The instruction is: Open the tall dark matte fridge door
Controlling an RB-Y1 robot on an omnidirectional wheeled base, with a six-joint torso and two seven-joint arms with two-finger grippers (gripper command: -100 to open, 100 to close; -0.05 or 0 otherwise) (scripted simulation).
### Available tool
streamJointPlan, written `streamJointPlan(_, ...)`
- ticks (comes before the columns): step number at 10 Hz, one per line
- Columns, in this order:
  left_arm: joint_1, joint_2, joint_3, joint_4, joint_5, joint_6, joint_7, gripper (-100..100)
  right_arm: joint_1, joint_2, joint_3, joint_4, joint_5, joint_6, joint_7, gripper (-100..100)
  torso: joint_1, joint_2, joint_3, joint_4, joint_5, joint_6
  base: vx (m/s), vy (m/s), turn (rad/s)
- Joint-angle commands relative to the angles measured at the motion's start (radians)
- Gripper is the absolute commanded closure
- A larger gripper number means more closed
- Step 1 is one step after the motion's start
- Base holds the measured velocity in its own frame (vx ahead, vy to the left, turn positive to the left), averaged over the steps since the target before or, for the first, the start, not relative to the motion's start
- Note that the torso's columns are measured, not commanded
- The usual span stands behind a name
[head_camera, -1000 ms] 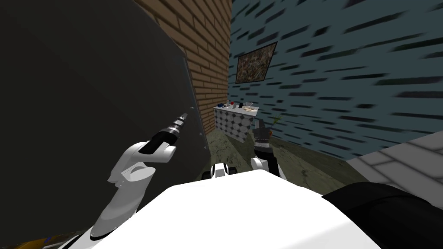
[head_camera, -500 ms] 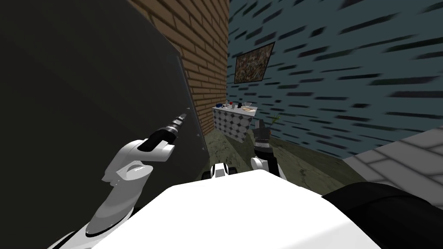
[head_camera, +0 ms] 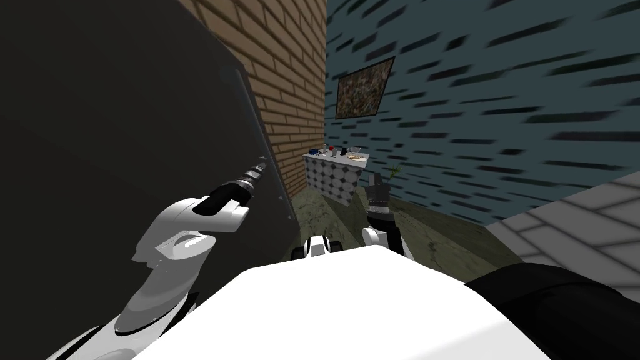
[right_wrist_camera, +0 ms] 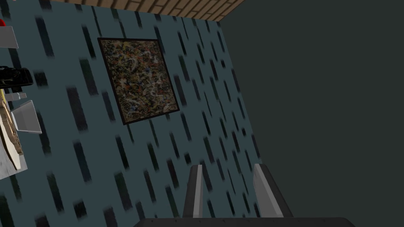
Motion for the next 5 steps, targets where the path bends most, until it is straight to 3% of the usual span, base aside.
streamJointPlan(1,-0.029,0.040,0.006,-0.056,-0.005,0.077,0.000,-100,0.000,0.000,0.000,0.000,0.000,0.000,0.000,0,-0.001,0.002,0.001,0.001,-0.001,-0.001,0.058,-0.045,-0.043)
streamJointPlan(2,-0.029,0.040,0.006,-0.056,-0.005,0.077,0.000,-100,0.000,0.000,0.000,0.000,0.000,0.000,0.000,0,-0.002,0.005,0.003,0.002,-0.001,-0.002,0.042,-0.033,0.013)
streamJointPlan(5,-0.044,0.066,0.007,-0.140,-0.007,0.124,0.001,-100,0.000,0.000,0.000,0.000,0.000,0.000,0.000,0,-0.010,0.010,0.004,0.007,-0.006,0.000,0.019,-0.016,-0.032)
